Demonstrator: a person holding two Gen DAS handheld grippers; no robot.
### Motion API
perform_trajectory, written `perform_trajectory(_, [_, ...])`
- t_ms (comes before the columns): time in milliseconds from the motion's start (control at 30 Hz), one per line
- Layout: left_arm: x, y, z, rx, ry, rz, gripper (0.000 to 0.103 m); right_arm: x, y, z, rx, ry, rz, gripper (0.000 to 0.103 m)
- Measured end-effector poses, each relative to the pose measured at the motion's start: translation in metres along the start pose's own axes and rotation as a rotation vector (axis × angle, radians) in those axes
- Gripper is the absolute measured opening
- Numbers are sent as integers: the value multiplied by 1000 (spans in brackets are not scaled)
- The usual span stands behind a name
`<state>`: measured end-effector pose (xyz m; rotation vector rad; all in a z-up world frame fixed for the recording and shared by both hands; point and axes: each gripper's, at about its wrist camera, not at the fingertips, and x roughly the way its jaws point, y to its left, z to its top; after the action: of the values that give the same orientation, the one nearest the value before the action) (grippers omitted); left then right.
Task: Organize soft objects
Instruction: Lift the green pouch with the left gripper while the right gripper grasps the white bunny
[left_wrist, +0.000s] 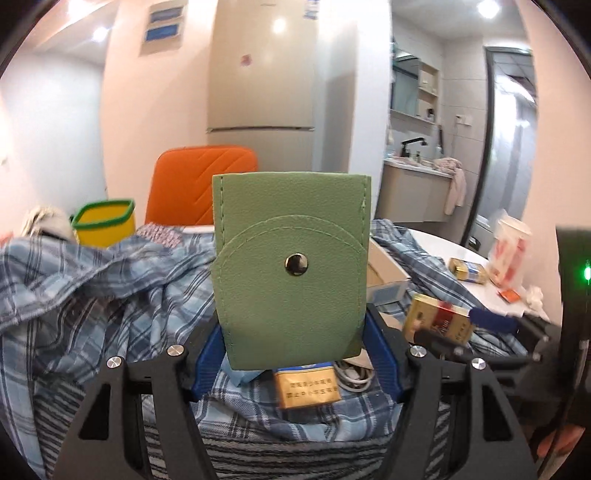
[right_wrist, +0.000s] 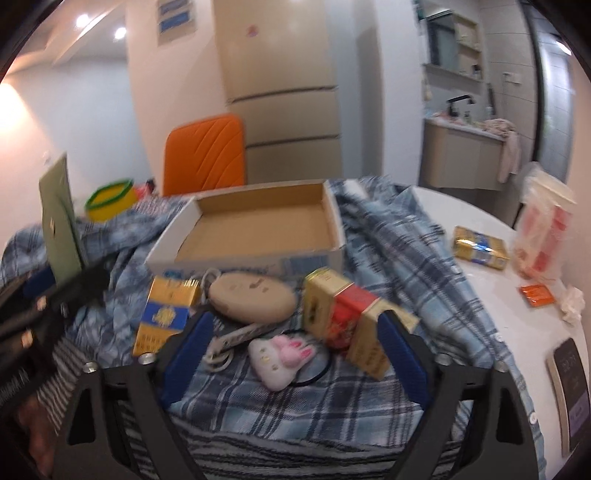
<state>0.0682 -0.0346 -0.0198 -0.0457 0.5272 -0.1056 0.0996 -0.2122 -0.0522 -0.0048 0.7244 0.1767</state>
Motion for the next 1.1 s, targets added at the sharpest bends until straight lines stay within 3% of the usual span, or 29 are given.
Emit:
perform_trajectory(67, [4,2,-2,-15,26,-1,68,8,5,-2,-26,36,8,80])
perform_trajectory(267, [14,6,-10,-33,85,16,68,30,10,-4,-55,141,31,62])
perform_trajectory(300, [16,6,-11,-29,96,14,68,35,11,-5,-60,166,33,55])
perform_trajectory(400, [15,2,-12,-21,99,13,68,51,15,-8,-83,244,24,41])
perform_trajectory(500, [12,2,-13,-22,88,11,68,51,17,-9,-86,247,21,38])
perform_trajectory(633, [10,3,-12,-26,82,1,68,45,16,-9,-82,210,-1,29])
perform_trajectory(900, [-4,2,-10,-27,8,-25,68,7,20,-8,-122,32,17,28])
perform_trajectory(1100, [-22,-5,-10,8,-83,7,68,-17,20,-7,-115,-98,8,29])
